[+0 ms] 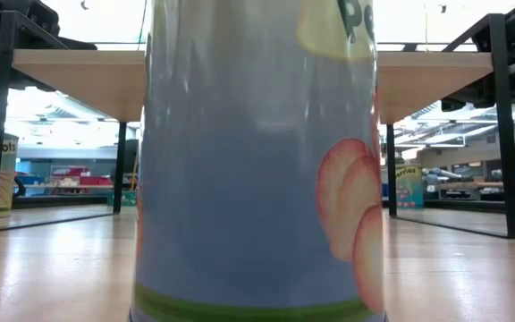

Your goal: Pick and place cans onto a shelf

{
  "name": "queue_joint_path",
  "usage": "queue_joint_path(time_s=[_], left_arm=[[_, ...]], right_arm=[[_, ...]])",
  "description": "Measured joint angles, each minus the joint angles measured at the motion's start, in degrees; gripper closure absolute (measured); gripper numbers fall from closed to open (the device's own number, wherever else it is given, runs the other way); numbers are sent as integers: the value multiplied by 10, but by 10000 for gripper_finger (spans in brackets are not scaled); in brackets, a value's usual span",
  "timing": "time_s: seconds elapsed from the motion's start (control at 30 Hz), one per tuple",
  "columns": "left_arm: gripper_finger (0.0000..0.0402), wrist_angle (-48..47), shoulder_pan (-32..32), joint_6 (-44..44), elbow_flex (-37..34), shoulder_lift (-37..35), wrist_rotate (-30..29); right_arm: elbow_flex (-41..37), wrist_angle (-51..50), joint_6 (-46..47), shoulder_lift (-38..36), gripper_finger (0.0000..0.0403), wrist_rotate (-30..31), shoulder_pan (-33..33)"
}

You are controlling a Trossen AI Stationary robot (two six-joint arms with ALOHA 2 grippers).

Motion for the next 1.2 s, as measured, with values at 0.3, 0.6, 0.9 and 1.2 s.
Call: queue_joint_path(time_s=[0.3, 0.6, 0.9, 1.2], left_arm=[[45, 0, 0, 0, 0, 0, 0], [45, 0, 0, 0, 0, 0, 0], [45, 0, 0, 0, 0, 0, 0], [45, 0, 0, 0, 0, 0, 0]], right_arm=[[0, 0, 0, 0, 374, 0, 0], [0, 0, 0, 0, 374, 0, 0], [0, 13, 0, 0, 374, 0, 0], [0, 27, 0, 0, 374, 0, 0]])
